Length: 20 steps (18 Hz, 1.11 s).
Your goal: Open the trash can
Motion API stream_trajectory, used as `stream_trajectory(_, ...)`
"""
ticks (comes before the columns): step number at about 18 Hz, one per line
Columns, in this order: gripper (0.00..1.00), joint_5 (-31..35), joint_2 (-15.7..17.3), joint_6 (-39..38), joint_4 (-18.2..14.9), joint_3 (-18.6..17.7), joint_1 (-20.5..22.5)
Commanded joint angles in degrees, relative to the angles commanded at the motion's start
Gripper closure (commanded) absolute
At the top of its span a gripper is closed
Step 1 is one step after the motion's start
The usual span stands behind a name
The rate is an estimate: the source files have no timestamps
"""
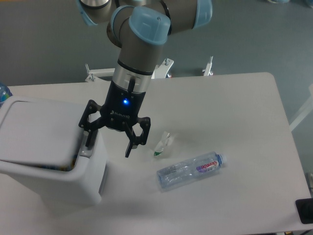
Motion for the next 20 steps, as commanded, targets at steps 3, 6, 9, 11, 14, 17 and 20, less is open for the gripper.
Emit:
stream_trajectory(3, 0.0, 0.0, -0.09, 0.0, 0.0, 0.09, 0.0)
stream_trajectory(6, 0.0, 0.0, 0.09, 0.0, -0.17, 0.87, 0.0)
stream_trajectory(9, 0.0, 0.0, 0.35, 0.09, -0.18, 1.58, 0.09)
stream_trajectory(11, 0.0, 0.0, 0.09, 0.09, -0.26, 2.98, 0.17)
stream_trajectory(14, 0.0, 0.78, -0.7, 0.35, -0.09, 4.13, 3.93)
stream_trajectory(17, 0.0, 5.6, -2.1, 5.69, -0.26, 3.69, 7.03)
stream_trajectory(20, 0.0, 14.73, -5.44, 12.46, -0.7, 3.34, 9.39)
